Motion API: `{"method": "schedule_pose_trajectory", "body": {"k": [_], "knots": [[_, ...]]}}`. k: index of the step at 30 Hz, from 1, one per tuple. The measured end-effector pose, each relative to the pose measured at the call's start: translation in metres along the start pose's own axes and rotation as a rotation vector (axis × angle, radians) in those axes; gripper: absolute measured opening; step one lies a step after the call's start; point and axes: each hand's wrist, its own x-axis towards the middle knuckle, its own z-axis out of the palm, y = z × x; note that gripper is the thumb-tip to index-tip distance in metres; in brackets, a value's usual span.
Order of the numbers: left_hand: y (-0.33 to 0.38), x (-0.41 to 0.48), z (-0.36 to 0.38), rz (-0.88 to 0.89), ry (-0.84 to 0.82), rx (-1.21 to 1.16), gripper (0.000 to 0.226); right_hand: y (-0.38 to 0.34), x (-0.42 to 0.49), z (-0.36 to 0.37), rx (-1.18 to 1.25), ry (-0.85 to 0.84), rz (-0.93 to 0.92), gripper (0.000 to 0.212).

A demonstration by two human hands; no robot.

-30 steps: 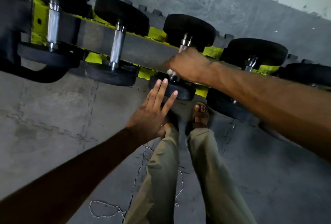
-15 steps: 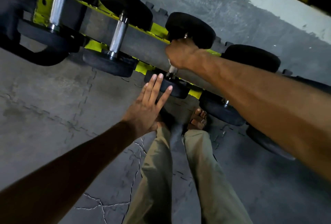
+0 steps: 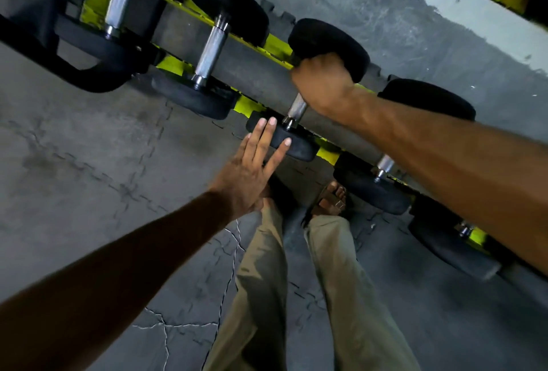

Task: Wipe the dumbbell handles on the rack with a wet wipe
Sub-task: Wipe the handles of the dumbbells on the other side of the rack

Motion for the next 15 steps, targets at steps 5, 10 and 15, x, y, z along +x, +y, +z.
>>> {"method": "schedule_pose_trajectory", "body": {"k": [5,10,15], "knots": [[0.002,0.0,-0.002,0.022,-0.007,-0.052,0.141,-0.016,-0.018,0.005,0.006,-0.045,-0.184,0.019],[0.002,0.0,-0.004,0.012,-0.011,-0.099,0.113,-0.006,-0.012,0.0,0.122,-0.001,-0.034,0.021],[0.003,0.003,0.002,0.014,0.003,-0.104,0.108,-0.028,-0.017,-0.004,0.2,-0.082,-0.252,0.022]]}}
